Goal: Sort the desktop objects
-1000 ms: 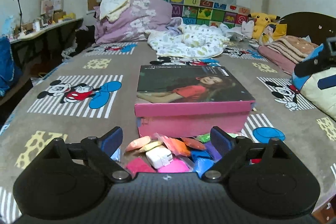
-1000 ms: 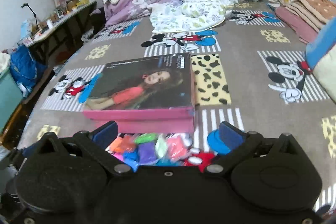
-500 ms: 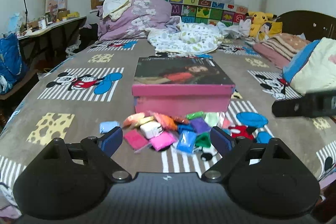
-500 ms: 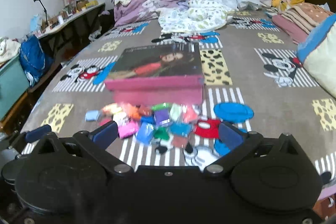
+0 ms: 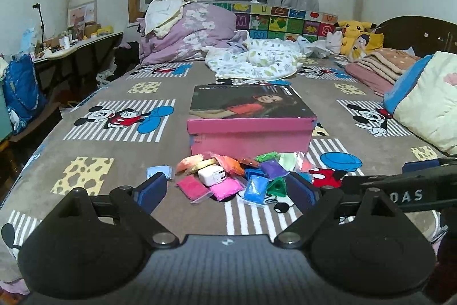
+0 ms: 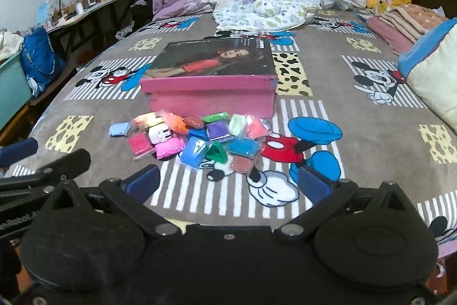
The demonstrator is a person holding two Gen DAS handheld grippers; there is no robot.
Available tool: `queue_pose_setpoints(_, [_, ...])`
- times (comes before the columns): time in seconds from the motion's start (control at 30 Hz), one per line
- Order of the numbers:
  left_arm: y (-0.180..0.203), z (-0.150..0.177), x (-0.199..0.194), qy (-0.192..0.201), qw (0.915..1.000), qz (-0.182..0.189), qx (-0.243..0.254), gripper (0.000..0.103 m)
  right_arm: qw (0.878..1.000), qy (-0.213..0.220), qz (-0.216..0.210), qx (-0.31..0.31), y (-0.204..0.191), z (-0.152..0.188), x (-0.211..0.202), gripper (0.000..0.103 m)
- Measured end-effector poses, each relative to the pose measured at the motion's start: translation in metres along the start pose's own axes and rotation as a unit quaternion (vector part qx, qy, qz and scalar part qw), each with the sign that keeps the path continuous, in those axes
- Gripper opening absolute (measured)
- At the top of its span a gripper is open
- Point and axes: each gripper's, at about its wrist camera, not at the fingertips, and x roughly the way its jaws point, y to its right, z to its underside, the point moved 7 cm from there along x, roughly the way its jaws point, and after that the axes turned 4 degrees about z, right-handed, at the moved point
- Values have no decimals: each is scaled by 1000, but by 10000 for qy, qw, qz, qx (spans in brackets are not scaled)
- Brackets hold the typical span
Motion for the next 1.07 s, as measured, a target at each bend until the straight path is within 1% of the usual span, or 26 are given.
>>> queue_pose_setpoints(0.13, [1,2,0,-40,10000,28,-17,91,10000,-19,0,-9,-1,3,1,102])
queue_pose_setpoints(0.43, [4,0,0,27,10000,38,0,91,10000,-59,-14,-26,-2,6,2,102])
queue_pose_setpoints(0.83, [3,3,4,-59,9999,83,-36,91,9999,-127,-28,9,0,10,5,102])
queue_pose_setpoints(1.07, [2,3,4,-6,9999,139,-15,91,9998,-192,-42,-45,-3,13,7,102])
